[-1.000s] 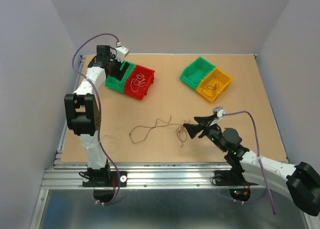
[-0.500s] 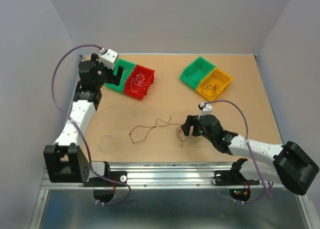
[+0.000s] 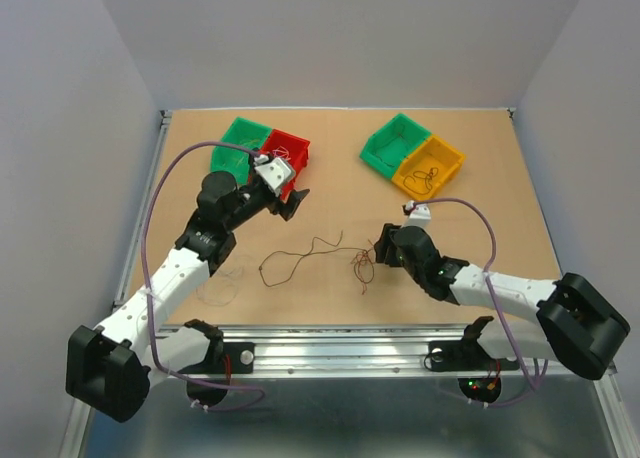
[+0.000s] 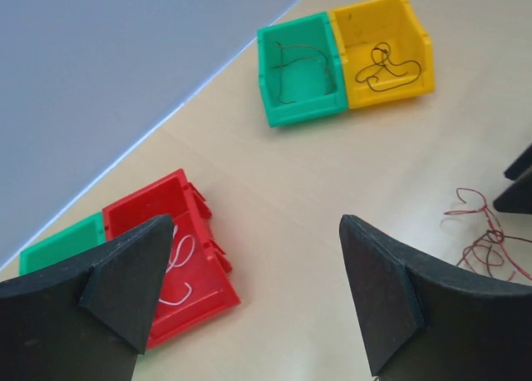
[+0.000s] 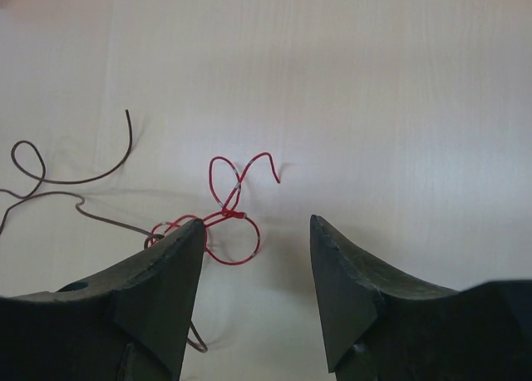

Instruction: Untangle the cables

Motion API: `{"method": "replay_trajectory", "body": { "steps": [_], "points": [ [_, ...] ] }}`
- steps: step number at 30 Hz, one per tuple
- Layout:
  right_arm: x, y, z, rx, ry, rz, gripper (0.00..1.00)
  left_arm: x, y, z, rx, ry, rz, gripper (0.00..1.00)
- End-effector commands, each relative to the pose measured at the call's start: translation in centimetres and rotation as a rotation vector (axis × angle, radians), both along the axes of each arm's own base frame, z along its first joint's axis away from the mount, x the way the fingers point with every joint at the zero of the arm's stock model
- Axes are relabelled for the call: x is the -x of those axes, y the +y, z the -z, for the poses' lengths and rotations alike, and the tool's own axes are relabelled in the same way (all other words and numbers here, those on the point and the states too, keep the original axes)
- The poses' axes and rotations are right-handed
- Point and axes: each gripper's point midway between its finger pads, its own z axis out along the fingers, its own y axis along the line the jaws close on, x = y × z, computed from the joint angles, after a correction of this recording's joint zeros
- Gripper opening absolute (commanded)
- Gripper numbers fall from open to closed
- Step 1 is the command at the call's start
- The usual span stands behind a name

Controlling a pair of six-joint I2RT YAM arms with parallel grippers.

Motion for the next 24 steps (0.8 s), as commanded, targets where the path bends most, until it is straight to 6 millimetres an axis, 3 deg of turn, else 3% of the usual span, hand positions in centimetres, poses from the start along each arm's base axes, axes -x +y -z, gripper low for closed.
{"method": "replay_trajectory", "body": {
  "steps": [1, 7, 11, 12, 13, 15, 20, 23, 24],
  "points": [
    [-2.7, 1.7, -2.7, -0.022, -0.053, 0.045, 0.59, 1.5, -1.6, -4.0, 0.055, -0.142, 0.028, 0.91],
    [-4.0, 3.3, -0.9, 0.005, -0.015, 0.027, 0.53, 2.9, -5.3, -2.7, 0.014, -0.141, 0.092, 0.91],
    [-3.8, 3.6, -0.2, -0.001, 0.0, 0.015, 0.31, 2.7, -8.4, -1.2, -0.027, -0.106, 0.093, 0.89],
    [-3.5, 3.6, -0.4, -0.01, -0.003, 0.007, 0.25, 2.4, -9.1, -1.8, -0.026, -0.103, 0.091, 0.87],
    [-3.4, 3.6, -0.7, -0.027, -0.011, 0.006, 0.1, 2.7, -10.2, -1.6, -0.034, -0.09, 0.11, 0.86],
    [-3.0, 3.0, -1.9, -0.054, -0.043, 0.009, 0.0, 2.2, -11.8, -1.7, -0.032, -0.05, 0.124, 0.82],
    [-2.3, 1.4, -5.4, -0.112, -0.142, 0.035, 0.0, 2.8, -15.1, -1.2, -0.015, -0.049, 0.234, 0.81],
    [-1.9, 0.6, -7.4, -0.152, -0.203, 0.043, 0.01, 3.1, -15.8, 1.2, -0.01, -0.041, 0.266, 0.81],
    [-1.7, 0.3, -8.2, -0.167, -0.23, 0.045, 0.0, 3.7, -15.6, 3.7, -0.038, -0.021, 0.283, 0.81]
  ]
}}
